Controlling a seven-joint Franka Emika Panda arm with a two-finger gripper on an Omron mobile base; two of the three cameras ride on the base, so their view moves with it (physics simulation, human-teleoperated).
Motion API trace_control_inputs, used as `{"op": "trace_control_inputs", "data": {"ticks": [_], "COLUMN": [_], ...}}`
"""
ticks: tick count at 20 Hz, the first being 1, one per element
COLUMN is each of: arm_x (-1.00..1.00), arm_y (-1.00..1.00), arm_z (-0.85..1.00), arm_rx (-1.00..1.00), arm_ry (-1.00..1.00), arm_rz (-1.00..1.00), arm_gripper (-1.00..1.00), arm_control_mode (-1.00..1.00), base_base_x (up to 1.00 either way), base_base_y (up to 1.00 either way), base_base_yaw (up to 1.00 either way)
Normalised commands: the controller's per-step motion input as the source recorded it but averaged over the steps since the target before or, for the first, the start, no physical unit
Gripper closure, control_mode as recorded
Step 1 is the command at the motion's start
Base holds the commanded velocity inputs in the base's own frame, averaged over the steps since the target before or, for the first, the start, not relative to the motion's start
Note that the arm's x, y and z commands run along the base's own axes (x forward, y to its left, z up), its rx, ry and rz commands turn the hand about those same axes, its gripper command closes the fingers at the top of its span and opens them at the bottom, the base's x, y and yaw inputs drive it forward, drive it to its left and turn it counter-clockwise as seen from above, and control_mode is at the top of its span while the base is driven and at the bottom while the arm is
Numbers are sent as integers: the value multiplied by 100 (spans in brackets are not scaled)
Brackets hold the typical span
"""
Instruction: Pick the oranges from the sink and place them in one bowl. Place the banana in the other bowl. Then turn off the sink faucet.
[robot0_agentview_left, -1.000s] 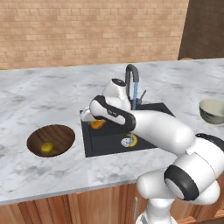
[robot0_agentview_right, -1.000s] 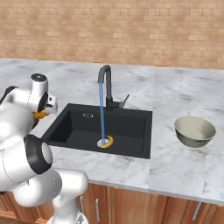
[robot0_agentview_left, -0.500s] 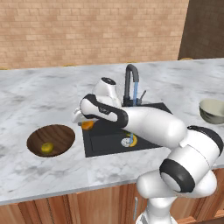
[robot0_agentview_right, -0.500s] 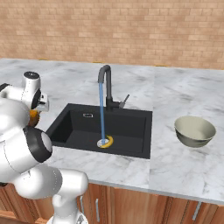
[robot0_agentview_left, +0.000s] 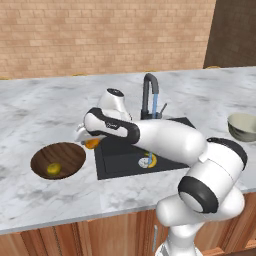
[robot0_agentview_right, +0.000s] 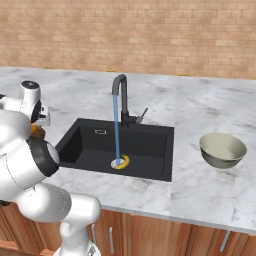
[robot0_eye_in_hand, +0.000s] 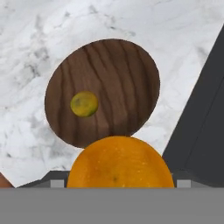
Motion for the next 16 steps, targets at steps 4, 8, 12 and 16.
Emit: {"op": "trace_control_inputs", "data": {"ticks": [4,8,12,16], "arm_x": [3,3,15,24], "arm_y": [10,31,46,43], "arm_z": [-5,-11,-16,-14], "arm_rx": [-4,-6,-5,-3], "arm_ry": [-2,-1,4,11], "arm_rz": [-1,0,0,0], "arm_gripper": [100,100,100,100], "arm_control_mode": [-100,-100,-100,-100], "base_base_x": [0,0,0,0], "base_base_y": [0,0,0,0], "base_base_yaw": [0,0,0,0]}}
